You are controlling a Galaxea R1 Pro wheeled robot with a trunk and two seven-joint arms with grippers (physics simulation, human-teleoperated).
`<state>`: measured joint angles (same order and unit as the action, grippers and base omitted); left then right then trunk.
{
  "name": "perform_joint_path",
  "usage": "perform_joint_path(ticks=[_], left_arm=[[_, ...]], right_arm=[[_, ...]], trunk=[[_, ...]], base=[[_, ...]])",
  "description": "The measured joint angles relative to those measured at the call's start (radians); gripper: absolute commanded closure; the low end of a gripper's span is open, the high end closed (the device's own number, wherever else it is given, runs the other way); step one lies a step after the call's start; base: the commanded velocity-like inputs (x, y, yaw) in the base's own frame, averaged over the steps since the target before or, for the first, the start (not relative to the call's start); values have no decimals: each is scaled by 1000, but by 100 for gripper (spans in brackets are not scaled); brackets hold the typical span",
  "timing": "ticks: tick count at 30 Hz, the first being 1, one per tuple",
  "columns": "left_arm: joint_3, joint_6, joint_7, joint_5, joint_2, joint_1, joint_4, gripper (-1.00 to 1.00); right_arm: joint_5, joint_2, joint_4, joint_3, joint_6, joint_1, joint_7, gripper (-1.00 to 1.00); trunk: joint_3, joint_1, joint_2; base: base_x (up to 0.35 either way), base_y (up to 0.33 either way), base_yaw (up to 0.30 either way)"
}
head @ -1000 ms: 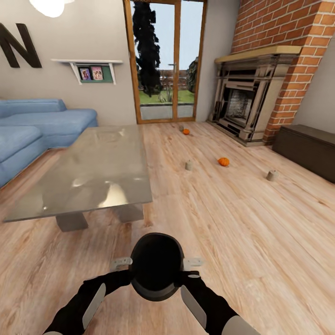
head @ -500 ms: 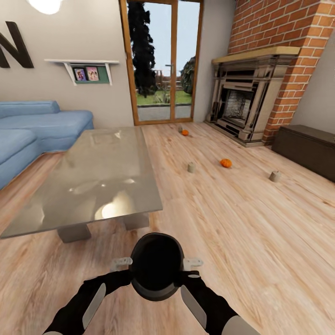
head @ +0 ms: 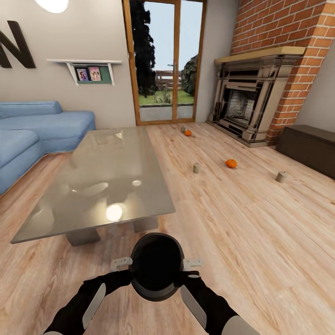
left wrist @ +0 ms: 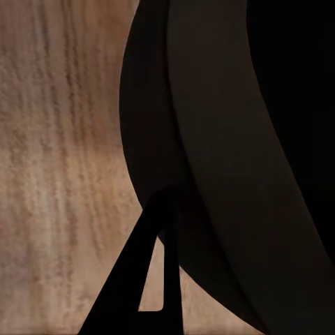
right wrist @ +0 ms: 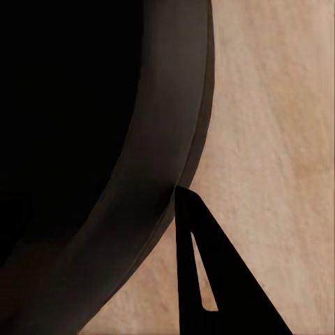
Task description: Place each of the two pumpkins and all three candles from the living room inside a cabinet in the living room (use any cabinet), then make sure every cabinet is closed, and position the cauldron so it is next to a table in the living room.
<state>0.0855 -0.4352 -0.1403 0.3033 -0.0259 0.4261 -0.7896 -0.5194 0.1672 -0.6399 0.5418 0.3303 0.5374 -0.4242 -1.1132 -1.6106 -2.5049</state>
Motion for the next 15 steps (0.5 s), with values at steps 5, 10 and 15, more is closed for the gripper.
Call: perform_joint_path(ticks=[5, 10, 15], left_arm=[[1, 2, 0, 1, 0, 0, 0, 100], [1, 2, 0, 1, 0, 0, 0, 100], [1, 3, 0, 1, 0, 0, 0, 100]], right_arm=[[1, 0, -1, -1, 1, 0, 0, 100], [1, 0, -1, -1, 0, 0, 0, 100], [2, 0, -1, -1, 0, 0, 0, 100]], trunk=[[0, 0, 0], [0, 0, 0], [0, 0, 0]], base=[[112, 151, 0], [28, 16, 0], [2, 1, 0]])
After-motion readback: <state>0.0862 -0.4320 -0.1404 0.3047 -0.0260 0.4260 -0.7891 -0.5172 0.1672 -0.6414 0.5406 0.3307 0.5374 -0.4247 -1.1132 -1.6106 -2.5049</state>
